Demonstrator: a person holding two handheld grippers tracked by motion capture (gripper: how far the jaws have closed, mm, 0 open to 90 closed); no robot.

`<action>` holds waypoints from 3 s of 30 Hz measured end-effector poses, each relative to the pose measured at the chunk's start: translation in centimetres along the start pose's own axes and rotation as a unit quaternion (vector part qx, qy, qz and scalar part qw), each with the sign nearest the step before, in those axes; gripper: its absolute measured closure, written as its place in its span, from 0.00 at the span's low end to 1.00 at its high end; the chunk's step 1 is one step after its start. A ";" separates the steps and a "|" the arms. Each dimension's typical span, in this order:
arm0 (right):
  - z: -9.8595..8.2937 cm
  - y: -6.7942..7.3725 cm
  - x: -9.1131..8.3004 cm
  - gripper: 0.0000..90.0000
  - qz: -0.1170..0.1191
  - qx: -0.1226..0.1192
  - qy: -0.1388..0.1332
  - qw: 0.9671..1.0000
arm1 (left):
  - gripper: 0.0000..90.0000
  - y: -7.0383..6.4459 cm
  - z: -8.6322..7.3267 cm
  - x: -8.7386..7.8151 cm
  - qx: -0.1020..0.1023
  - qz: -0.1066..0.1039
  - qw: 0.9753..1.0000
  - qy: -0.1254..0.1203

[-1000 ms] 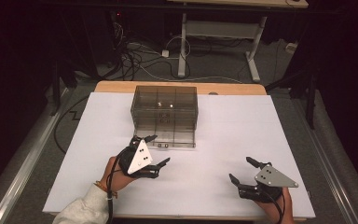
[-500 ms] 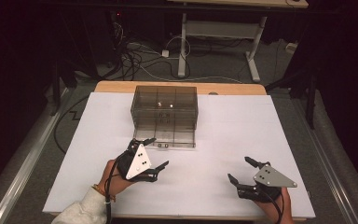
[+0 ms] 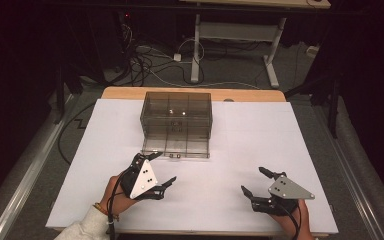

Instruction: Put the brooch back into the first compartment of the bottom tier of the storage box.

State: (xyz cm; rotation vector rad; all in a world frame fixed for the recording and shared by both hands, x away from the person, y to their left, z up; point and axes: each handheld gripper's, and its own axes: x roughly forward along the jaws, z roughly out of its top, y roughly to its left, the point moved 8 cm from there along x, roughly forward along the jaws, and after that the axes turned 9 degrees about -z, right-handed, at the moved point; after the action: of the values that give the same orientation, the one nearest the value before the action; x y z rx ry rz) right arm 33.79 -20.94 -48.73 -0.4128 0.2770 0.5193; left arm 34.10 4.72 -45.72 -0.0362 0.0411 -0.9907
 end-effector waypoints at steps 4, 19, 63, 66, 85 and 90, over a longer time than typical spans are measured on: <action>0.1 0.0 0.1 0.22 0.001 0.000 -0.001 1.000 | 0.22 0.2 -0.2 -0.6 0.003 0.006 1.000 0.002; -0.1 -0.4 -0.2 0.22 -0.008 0.002 0.000 1.000 | 0.20 1.4 -1.8 -2.6 0.000 0.025 1.000 0.014; -0.5 -1.2 -0.7 0.22 -0.024 0.007 -0.001 1.000 | 0.18 4.3 -6.4 -8.8 -0.076 0.074 0.993 0.045; -0.3 -1.4 -0.8 0.22 -0.027 0.012 -0.006 1.000 | 0.18 4.5 -6.4 -8.8 -0.079 0.077 0.993 0.044; -0.4 -1.3 -0.7 0.22 -0.026 0.012 -0.002 1.000 | 0.18 4.6 -6.3 -8.9 -0.083 0.075 0.993 0.041; -0.4 -1.1 -0.8 0.22 -0.020 0.012 -0.004 1.000 | 0.18 4.6 -6.3 -8.8 -0.081 0.077 0.993 0.042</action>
State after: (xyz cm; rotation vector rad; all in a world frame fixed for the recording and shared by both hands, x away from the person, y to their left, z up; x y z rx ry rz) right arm 33.66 -22.32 -48.44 -0.3915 0.2655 0.4772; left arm 32.80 14.55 -52.11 -0.1386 0.1982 -0.8315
